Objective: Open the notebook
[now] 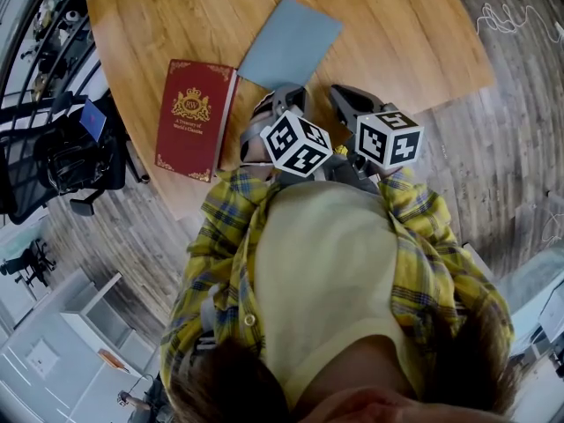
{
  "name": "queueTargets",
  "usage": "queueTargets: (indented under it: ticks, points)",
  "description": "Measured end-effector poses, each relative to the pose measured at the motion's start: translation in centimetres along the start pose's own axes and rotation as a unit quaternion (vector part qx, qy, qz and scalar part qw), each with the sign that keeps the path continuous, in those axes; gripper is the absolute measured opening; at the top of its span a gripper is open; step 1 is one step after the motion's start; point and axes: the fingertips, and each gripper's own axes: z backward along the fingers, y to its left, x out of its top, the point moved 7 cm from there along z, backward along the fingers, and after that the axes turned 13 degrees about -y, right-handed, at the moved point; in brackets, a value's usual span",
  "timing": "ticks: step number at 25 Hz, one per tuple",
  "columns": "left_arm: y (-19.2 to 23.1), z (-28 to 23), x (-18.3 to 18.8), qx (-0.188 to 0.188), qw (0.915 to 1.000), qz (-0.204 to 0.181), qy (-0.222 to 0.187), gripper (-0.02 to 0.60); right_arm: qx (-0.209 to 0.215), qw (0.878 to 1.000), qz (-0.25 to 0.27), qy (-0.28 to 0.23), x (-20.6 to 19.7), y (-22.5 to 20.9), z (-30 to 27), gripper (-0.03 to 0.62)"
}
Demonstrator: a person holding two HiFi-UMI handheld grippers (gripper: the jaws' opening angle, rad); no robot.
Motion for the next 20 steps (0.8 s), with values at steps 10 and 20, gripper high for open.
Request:
queueTargets:
  ticks: [10, 20]
  points:
    - [1.0, 1.5, 1.1, -0.004, 0.9999, 0.003, -0.01, 0.009, -0.002, 1.0, 0.003, 0.001, -0.1, 0.4, -0.2, 0.064]
    - [2.3, 3.1, 2.4, 0.0, 0.9998, 0.009, -0.018, 0.009, 0.005, 1.0, 0.017, 0.009, 0.3, 0.8, -1.0, 0.064]
